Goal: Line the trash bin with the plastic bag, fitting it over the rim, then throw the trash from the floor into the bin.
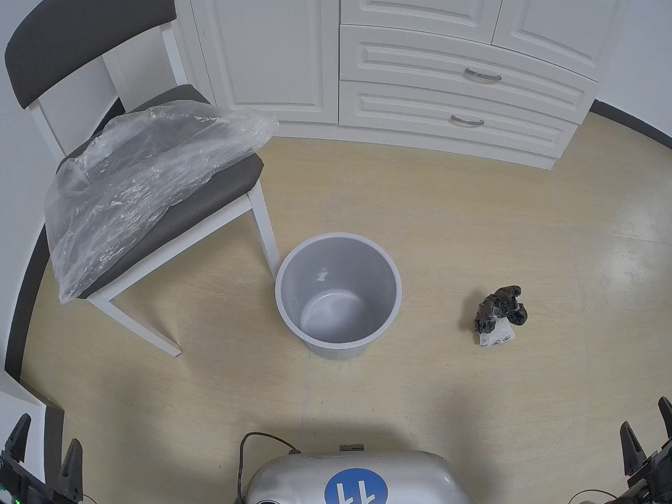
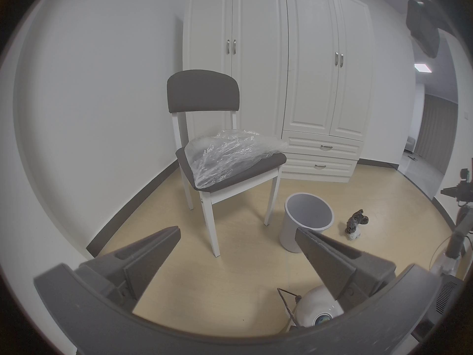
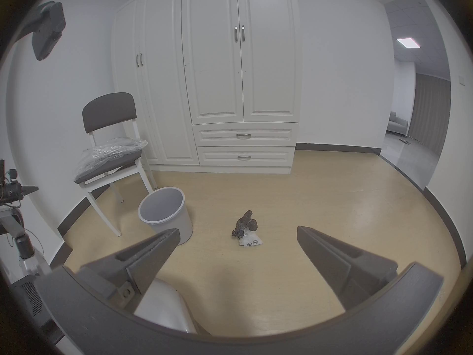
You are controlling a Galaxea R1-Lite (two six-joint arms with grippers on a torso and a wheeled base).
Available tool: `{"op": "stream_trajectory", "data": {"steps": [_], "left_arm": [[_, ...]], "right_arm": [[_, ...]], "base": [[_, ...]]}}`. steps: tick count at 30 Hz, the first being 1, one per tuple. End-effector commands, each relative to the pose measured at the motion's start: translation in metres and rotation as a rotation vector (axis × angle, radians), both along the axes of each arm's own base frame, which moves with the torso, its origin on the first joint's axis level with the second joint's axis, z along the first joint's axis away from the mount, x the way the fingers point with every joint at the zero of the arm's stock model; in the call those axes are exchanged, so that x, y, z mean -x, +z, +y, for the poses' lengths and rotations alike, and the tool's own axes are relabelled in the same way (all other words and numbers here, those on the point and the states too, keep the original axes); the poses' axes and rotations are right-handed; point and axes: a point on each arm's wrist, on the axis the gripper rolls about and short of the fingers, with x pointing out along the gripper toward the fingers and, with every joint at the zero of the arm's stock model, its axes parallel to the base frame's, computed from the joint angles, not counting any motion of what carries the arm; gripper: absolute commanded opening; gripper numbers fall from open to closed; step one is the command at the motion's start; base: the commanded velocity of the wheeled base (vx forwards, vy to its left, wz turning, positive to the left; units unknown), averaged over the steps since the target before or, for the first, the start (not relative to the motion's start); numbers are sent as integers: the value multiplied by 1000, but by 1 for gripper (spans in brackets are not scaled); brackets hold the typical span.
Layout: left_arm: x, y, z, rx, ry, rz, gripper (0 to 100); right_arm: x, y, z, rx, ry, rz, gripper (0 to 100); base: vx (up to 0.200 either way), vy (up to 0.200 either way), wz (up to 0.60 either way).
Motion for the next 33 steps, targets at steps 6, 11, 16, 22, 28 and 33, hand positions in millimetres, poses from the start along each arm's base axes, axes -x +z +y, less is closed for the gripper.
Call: {"op": "stream_trajectory", "data": {"steps": [6, 11, 16, 22, 28, 33], "left_arm": [[0, -5, 0, -4, 0, 2, 100], [0, -5, 0, -4, 2, 2, 100], [0, -5, 0, -6, 5, 3, 100], [0, -5, 0, -38, -3, 3, 100], [0, -5, 0, -43, -7, 2, 100], [0, -5, -1, -67, -41, -2, 100]], "right_arm": [[0, -4, 0, 0, 0, -2, 100], [0, -4, 0, 2, 0, -2, 100], [0, -5, 0, 3, -1, 0, 100], [0, -5, 0, 17, -4, 1, 100], [0, -5, 0, 58, -1, -1, 100], [0, -5, 0, 58, -1, -1, 100]], "base": [[0, 0, 0], [0, 0, 0], [0, 0, 0], [0, 0, 0], [0, 0, 0], [0, 0, 0]]}}
